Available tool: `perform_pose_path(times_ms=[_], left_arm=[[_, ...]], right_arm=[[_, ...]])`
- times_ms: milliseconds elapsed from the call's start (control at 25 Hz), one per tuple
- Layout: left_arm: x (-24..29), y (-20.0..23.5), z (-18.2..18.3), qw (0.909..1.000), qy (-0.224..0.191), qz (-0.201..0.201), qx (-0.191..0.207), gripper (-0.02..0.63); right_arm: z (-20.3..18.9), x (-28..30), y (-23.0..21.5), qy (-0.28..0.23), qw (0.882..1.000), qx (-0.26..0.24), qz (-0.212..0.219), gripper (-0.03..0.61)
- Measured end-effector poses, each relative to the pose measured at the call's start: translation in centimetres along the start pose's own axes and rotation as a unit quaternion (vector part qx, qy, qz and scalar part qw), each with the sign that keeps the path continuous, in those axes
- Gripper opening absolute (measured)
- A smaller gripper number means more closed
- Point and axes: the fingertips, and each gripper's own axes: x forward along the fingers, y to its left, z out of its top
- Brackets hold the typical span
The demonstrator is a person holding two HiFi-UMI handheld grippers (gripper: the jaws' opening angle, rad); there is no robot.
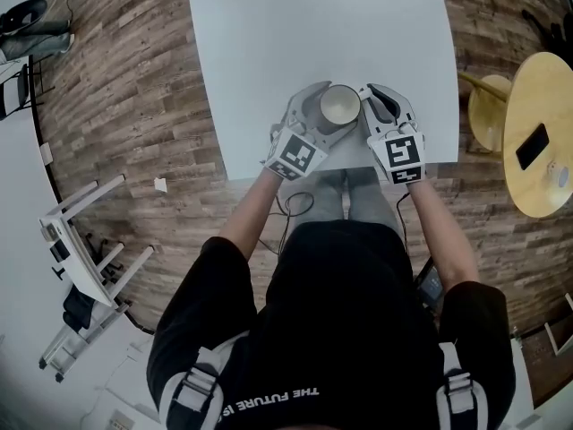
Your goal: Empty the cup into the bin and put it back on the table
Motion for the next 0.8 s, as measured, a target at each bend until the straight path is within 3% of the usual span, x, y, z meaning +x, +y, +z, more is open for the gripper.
perform_pose_path(times_ms=[280, 520, 640, 760, 800], left_arm=[[-1.7, -0.5, 0.4, 0.9995, 0.007, 0.032, -0.002, 0.371], [-5.3, -1.6, 1.1, 0.9987, 0.010, 0.049, -0.010, 0.371], [-8.3, -1.7, 1.8, 0.9966, -0.002, 0.076, -0.030, 0.371], [-11.7, -0.8, 4.3, 0.9893, -0.046, 0.130, -0.049, 0.368], [-12.9, -0.4, 5.5, 0.9843, -0.063, 0.156, -0.052, 0.309]], right_arm=[[-1.0, -2.5, 0.1, 0.040, 0.999, -0.007, -0.003, 0.055], [0.7, -6.3, -0.6, 0.034, 0.999, -0.016, -0.028, 0.055], [2.6, -8.4, -0.7, 0.019, 0.999, -0.015, -0.042, 0.055], [5.5, -10.1, -0.4, -0.008, 0.999, -0.026, -0.021, 0.052], [6.8, -10.9, -0.1, -0.022, 0.999, -0.032, -0.011, 0.036]])
